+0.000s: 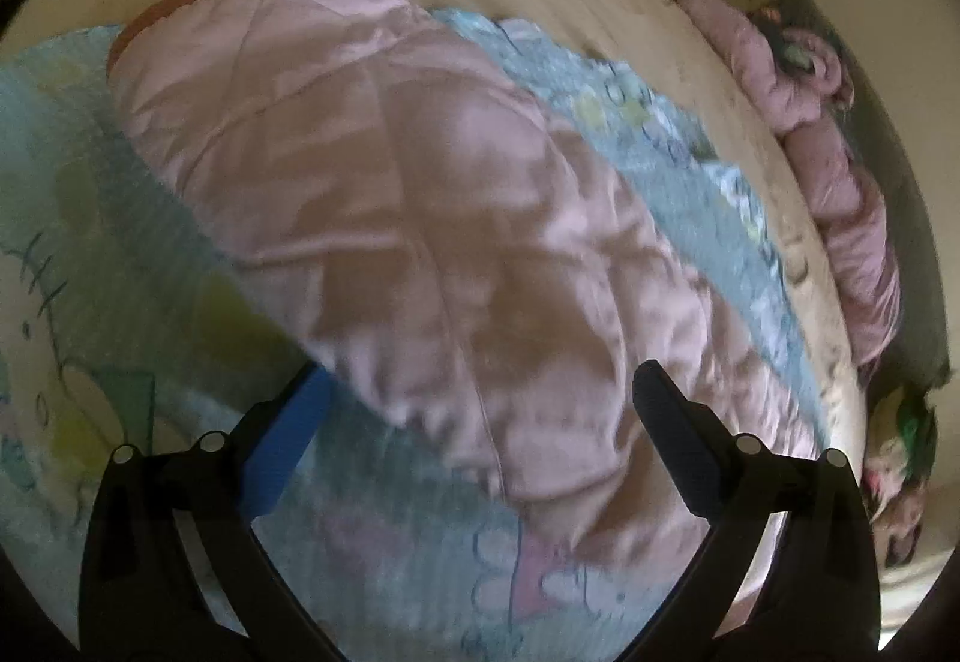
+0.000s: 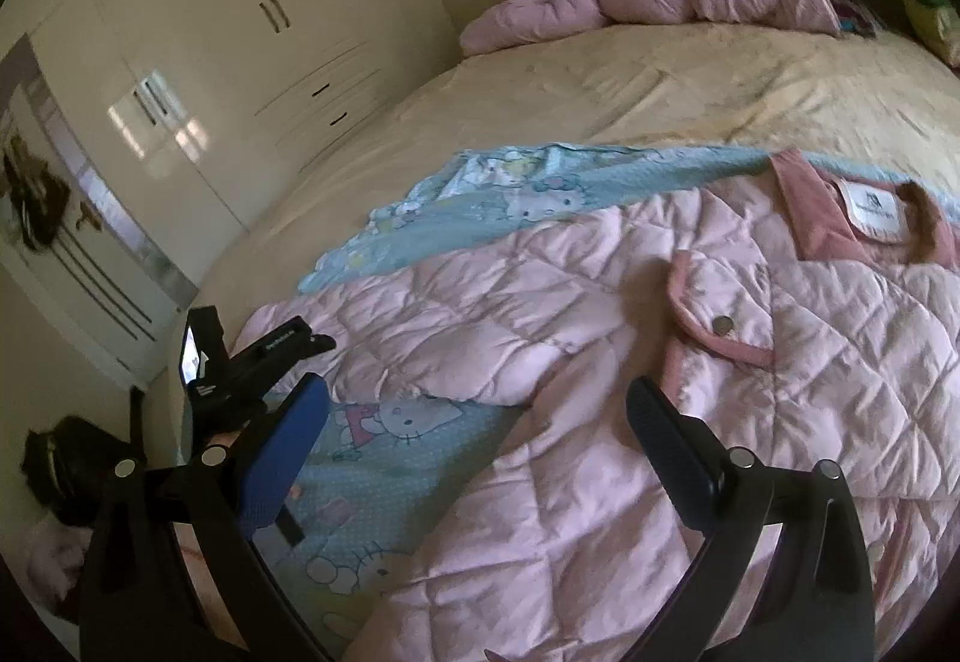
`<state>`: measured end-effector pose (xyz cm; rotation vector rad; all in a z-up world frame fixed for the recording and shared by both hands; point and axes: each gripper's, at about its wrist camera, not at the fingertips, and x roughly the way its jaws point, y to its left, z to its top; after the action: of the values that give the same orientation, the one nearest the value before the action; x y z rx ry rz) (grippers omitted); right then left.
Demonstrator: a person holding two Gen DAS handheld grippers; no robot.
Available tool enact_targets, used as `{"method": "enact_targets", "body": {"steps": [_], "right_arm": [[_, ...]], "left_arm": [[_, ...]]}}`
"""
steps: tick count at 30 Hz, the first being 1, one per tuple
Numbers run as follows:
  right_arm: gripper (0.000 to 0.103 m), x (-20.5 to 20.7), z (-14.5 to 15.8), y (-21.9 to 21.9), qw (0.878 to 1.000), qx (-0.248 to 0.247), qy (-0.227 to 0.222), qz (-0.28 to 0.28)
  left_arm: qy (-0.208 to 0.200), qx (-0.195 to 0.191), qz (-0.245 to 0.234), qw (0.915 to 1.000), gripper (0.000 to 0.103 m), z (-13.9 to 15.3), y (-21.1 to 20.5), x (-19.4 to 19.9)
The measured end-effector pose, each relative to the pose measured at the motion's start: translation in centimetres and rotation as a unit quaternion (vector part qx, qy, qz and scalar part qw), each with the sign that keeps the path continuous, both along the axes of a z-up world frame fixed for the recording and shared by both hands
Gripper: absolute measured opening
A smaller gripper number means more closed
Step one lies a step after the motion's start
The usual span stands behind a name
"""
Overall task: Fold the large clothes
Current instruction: 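Move the left tool to the other sleeve and grasp its cuff, then lift the sleeve with the left gripper and carry it across the jacket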
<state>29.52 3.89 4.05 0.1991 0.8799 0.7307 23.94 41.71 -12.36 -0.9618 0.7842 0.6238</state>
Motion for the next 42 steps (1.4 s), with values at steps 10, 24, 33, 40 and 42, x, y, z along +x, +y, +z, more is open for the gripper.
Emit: {"method": "enact_targets", "body": {"steps": [10, 24, 33, 40, 42], "right_arm": [[0.099, 0.7, -0.3, -4.6, 0.999, 0.02, 0.006, -0.044], [0.099, -0.7, -1.3, -12.3, 0.991, 0.066, 0.032, -0.114], [0.099, -2.7, -2.7, -18.1, 0.981, 0.086, 0.05, -0.164], [0.099, -3.7, -3.8, -21.7, 0.975, 0.097, 0.068, -0.19], [0.099, -4.0, -4.0, -22.8, 0.973, 0.098, 0.071, -0.198]], "left_arm": [[-0.082, 0.011, 0.021, 0.9964, 0.018, 1.0, 2.7, -0.8], [-0.234, 0.079, -0.038, 0.9684, 0.009, 12.5, -2.2, -1.6], [-0.301, 0.122, -0.114, 0.9391, 0.009, 18.9, -9.7, -1.3], [-0.324, 0.152, -0.185, 0.9153, 0.009, 21.4, -16.1, 0.0], [-0.326, 0.157, -0.21, 0.9082, 0.009, 21.8, -17.9, 0.4]]}}
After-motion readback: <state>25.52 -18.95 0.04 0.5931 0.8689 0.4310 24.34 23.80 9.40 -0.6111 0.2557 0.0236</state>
